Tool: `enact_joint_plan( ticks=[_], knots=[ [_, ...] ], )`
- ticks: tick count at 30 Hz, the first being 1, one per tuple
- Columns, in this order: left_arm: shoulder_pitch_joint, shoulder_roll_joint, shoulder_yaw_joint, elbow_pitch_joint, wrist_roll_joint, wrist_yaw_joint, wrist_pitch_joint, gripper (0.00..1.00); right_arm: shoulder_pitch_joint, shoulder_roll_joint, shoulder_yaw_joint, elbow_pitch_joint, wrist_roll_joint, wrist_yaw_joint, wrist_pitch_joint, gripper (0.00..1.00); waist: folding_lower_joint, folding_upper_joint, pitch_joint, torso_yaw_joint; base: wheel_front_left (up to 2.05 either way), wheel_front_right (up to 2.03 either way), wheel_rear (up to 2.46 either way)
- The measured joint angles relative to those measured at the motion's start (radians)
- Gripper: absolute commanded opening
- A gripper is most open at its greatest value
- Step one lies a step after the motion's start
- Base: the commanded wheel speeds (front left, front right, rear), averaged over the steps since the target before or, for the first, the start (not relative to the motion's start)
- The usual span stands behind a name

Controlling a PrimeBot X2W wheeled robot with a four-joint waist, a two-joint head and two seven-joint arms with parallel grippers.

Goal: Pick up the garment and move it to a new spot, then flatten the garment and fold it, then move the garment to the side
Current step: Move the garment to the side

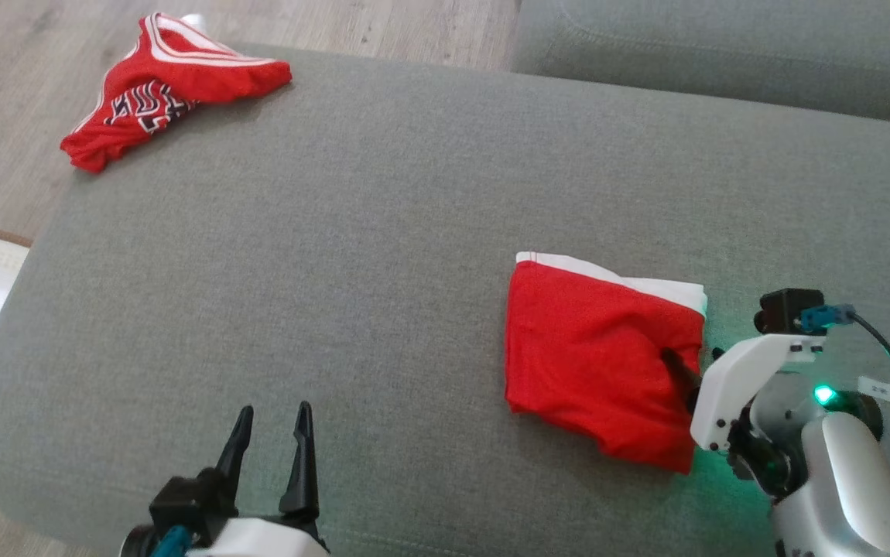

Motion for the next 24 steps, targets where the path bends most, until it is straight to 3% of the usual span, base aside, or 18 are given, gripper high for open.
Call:
enact_joint_plan(
  ticks=[2, 3, 4, 7, 8, 9, 15, 24],
  knots=[
    [-0.008, -0.001, 0.000, 0.002, 0.007, 0.000, 0.000, 1.00, -0.012, 0.000, 0.006, 0.025, 0.006, 0.000, 0.006, 1.00, 0.0000, 0.0000, 0.012, 0.007, 0.00, 0.00, 0.00],
    [-0.012, -0.001, 0.001, 0.002, 0.007, -0.002, 0.000, 1.00, -0.018, 0.000, 0.011, 0.038, 0.018, 0.000, 0.013, 0.91, 0.0000, 0.0000, 0.016, 0.009, 0.00, 0.00, 0.00],
    [-0.014, -0.002, 0.001, 0.002, 0.008, -0.008, 0.000, 1.00, -0.022, 0.000, 0.017, 0.044, 0.031, 0.000, 0.013, 0.56, 0.0000, 0.0000, 0.021, 0.010, 0.00, 0.00, 0.00],
    [-0.014, -0.002, 0.001, 0.007, 0.015, -0.009, 0.000, 1.00, -0.046, -0.001, 0.026, 0.067, 0.039, 0.000, 0.009, 0.19, 0.0000, 0.0000, 0.030, 0.006, 0.00, 0.00, 0.00],
    [-0.015, -0.002, 0.001, 0.009, 0.015, -0.009, 0.000, 1.00, -0.055, -0.001, 0.028, 0.075, 0.039, 0.000, 0.002, 0.19, 0.0000, 0.0000, 0.032, 0.003, 0.00, 0.00, 0.00],
    [-0.016, -0.002, 0.000, 0.012, 0.016, -0.011, 0.000, 1.00, -0.061, -0.001, 0.030, 0.082, 0.039, 0.000, -0.007, 0.00, 0.0000, 0.0000, 0.034, -0.002, 0.00, 0.00, 0.00],
    [-0.041, 0.000, -0.003, 0.000, 0.034, -0.010, 0.000, 1.00, -0.089, -0.010, 0.054, 0.102, 0.037, 0.000, -0.086, 0.00, -0.0001, 0.0000, 0.045, -0.060, 0.00, 0.00, 0.00],
    [-0.063, 0.006, -0.003, -0.044, 0.051, -0.007, 0.004, 1.00, -0.168, -0.084, -0.018, 0.092, 0.002, 0.000, -0.175, 0.00, -0.0001, 0.0000, 0.077, -0.280, 0.00, 0.00, 0.00]
  ],
)
